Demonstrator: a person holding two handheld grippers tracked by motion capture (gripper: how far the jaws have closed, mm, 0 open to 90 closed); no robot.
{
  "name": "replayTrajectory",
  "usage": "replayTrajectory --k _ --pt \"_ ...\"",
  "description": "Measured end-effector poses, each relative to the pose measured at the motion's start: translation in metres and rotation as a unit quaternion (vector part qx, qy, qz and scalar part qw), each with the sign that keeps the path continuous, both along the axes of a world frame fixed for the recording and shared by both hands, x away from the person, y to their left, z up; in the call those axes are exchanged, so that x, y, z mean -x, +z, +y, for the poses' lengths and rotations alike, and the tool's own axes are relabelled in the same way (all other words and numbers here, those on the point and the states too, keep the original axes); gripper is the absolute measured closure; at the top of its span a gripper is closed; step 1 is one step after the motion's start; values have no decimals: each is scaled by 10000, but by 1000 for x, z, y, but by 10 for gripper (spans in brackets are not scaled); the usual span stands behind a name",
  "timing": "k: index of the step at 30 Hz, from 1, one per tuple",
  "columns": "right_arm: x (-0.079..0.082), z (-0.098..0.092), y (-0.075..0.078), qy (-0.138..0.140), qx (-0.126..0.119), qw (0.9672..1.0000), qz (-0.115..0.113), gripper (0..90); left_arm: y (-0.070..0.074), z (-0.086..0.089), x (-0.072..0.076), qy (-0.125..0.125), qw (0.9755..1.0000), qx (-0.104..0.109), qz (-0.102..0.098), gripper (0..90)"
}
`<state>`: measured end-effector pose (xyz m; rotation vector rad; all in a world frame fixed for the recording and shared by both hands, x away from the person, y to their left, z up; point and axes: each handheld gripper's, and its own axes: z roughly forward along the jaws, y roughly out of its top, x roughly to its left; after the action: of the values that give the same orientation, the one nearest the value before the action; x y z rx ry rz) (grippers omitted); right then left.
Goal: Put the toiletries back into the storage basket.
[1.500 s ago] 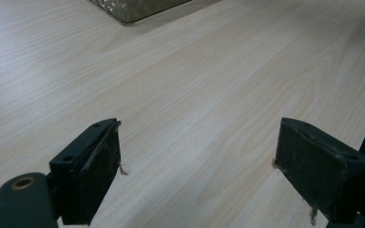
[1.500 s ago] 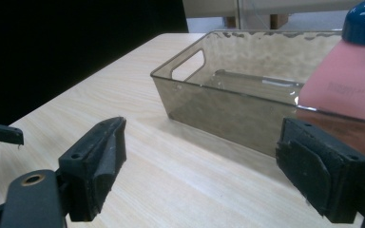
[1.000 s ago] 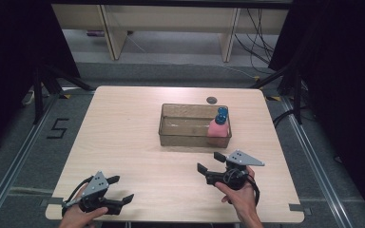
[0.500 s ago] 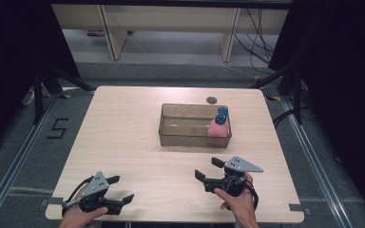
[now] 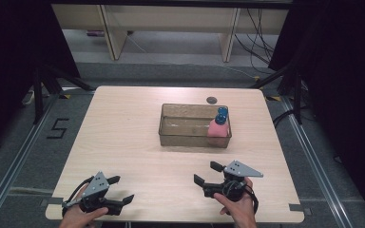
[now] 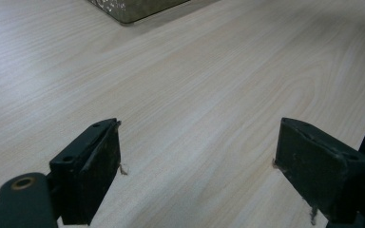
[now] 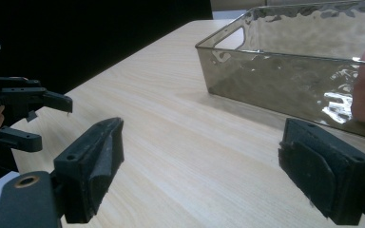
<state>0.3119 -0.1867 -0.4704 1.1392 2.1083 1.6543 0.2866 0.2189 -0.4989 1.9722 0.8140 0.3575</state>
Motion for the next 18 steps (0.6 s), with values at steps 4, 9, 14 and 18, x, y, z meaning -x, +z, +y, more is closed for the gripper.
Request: replayTrajectory --k 4,9,14,18 --pt "4 0 0 0 77 10000 17 157 0 0 0 -7 10000 -11 0 147" --pt "9 2 1 29 160 9999 -31 158 0 -1 0 -6 10000 10 -5 147" --pt "13 1 0 44 117 9999 2 158 0 0 0 -21 10000 -20 -10 147" --pt "18 1 -1 11 150 9999 -21 158 0 -1 0 -7 10000 12 0 147"
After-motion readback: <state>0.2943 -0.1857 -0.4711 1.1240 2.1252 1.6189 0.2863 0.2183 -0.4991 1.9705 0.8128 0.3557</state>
